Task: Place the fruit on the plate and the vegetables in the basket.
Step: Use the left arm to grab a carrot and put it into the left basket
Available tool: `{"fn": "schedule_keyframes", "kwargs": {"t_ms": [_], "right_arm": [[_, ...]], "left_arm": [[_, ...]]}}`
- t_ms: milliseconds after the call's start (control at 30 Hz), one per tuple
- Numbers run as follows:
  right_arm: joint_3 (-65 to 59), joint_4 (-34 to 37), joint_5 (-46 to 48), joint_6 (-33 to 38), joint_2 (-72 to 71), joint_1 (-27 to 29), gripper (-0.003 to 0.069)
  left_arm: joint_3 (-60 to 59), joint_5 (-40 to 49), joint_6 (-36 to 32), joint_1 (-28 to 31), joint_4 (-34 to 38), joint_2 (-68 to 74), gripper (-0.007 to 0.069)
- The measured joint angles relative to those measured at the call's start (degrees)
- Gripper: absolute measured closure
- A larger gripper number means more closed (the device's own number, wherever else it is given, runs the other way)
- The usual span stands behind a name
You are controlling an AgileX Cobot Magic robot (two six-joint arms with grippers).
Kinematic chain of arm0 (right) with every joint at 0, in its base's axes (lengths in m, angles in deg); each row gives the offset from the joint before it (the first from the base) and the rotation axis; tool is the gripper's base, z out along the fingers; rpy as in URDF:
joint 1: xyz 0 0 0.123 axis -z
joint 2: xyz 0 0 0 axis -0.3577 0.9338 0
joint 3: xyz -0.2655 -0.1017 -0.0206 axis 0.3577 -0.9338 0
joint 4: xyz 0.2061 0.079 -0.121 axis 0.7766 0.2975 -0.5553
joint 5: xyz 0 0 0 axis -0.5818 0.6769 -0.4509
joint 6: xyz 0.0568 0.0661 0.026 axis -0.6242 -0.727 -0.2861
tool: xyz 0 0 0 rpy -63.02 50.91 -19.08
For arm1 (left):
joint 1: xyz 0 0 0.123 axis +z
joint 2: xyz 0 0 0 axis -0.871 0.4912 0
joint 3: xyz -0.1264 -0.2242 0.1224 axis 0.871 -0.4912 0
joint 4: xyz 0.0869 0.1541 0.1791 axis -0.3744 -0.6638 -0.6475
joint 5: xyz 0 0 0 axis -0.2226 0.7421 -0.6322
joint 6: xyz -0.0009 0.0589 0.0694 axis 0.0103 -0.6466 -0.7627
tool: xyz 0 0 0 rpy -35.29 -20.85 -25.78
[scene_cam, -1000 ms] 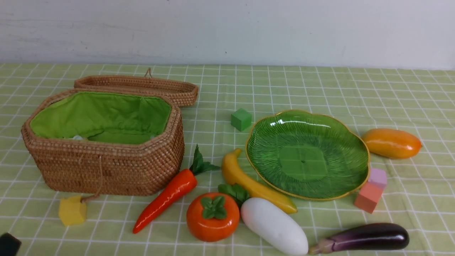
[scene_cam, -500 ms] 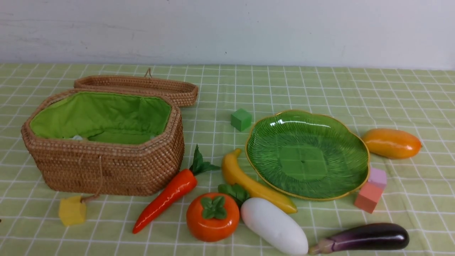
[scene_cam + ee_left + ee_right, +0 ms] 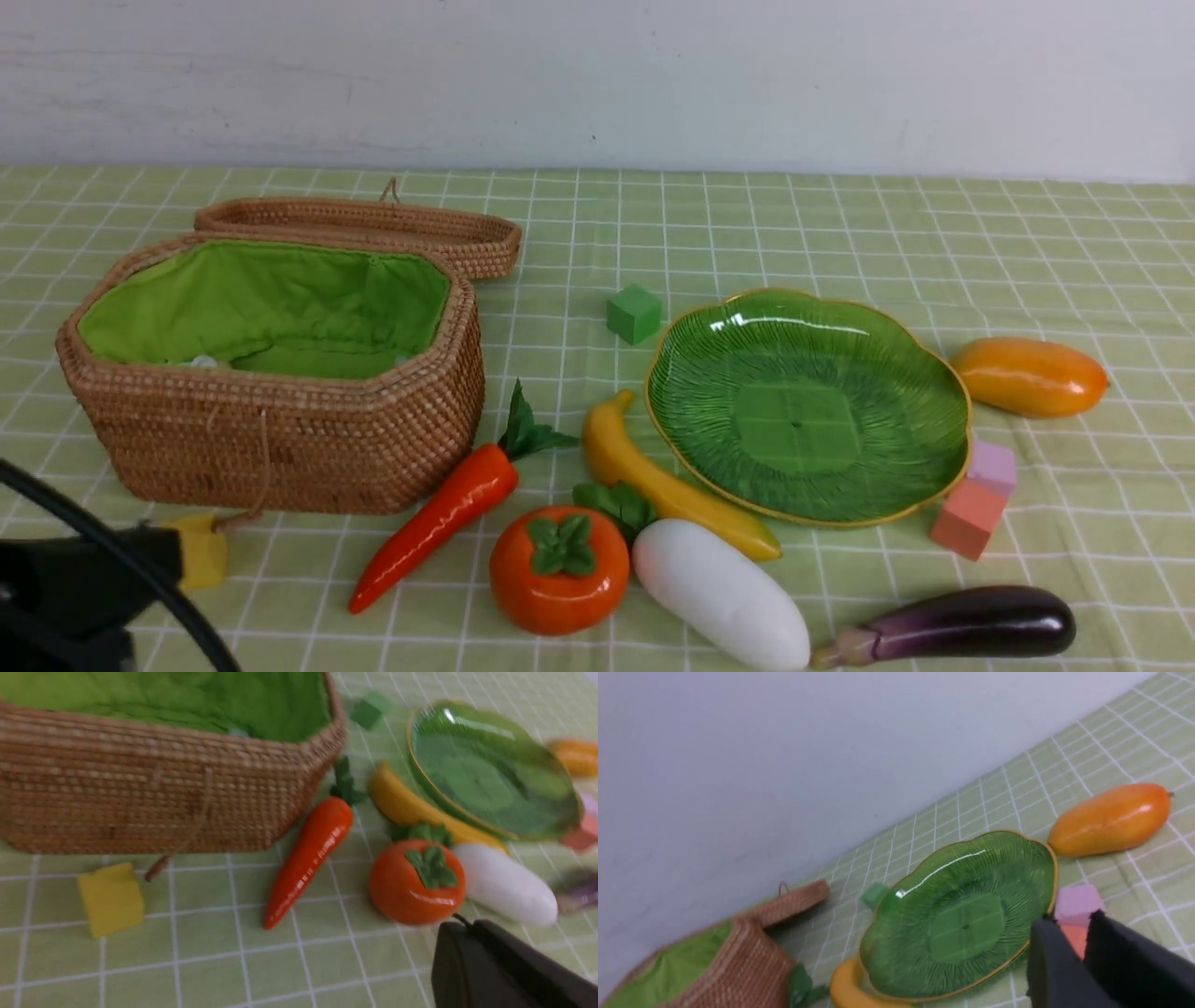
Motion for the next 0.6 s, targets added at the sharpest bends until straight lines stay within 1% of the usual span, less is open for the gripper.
{"fn": "schedule_keyframes", "kwargs": {"t_ms": [33,67,100,133,167,200,233,333,367,433,600], "right_arm": [[4.3,-0.2,4.1,3.3,1.9,-1.4,0.0595],[5.2,-0.2,5.0,3.9,2.4,-1.4,0.0601],[12.4,0.1,12.1,9.3,6.1,-4.1,0.0639],[17.6,0.7,17.5,12.9,9.1,-5.9,0.0659],[18.5,0.9,19.4,13.5,9.6,-6.1,0.0662],[25.0,1.9,26.4,17.1,13.7,-8.3,0.0671],[26.5,2.0,27.2,17.8,14.7,-8.6,0.0672],[36.6,3.1,38.7,22.0,21.7,-11.8,0.0672],[37.0,3.1,39.2,22.2,21.7,-11.8,0.0672],[40.7,3.3,43.8,24.5,25.3,-12.5,0.0672],[41.8,4.6,45.1,29.2,28.0,-12.5,0.0669]], "left_arm": [[0.6,0.3,-0.8,-1.3,-0.1,2.1,0.0638],[0.7,0.4,-1.1,-1.7,-0.1,2.5,0.0638],[1.8,0.5,-1.8,-3.9,-0.7,6.2,0.0638],[2.6,0.5,-2.0,-5.4,-1.3,9.2,0.0638],[2.9,0.5,-2.1,-5.6,-1.5,10.3,0.0638],[3.9,0.5,-2.3,-6.8,-2.3,14.0,0.0638],[4.2,0.5,-2.3,-7.0,-2.5,15.1,0.0638],[6.6,0.0,-2.9,-7.8,-4.8,24.0,0.0638],[6.7,0.0,-3.0,-7.8,-4.9,24.5,0.0638],[7.8,-0.4,-3.1,-7.8,-6.7,30.5,0.0638],[9.8,-0.8,-3.1,-7.8,-9.5,38.2,0.0629]]}}
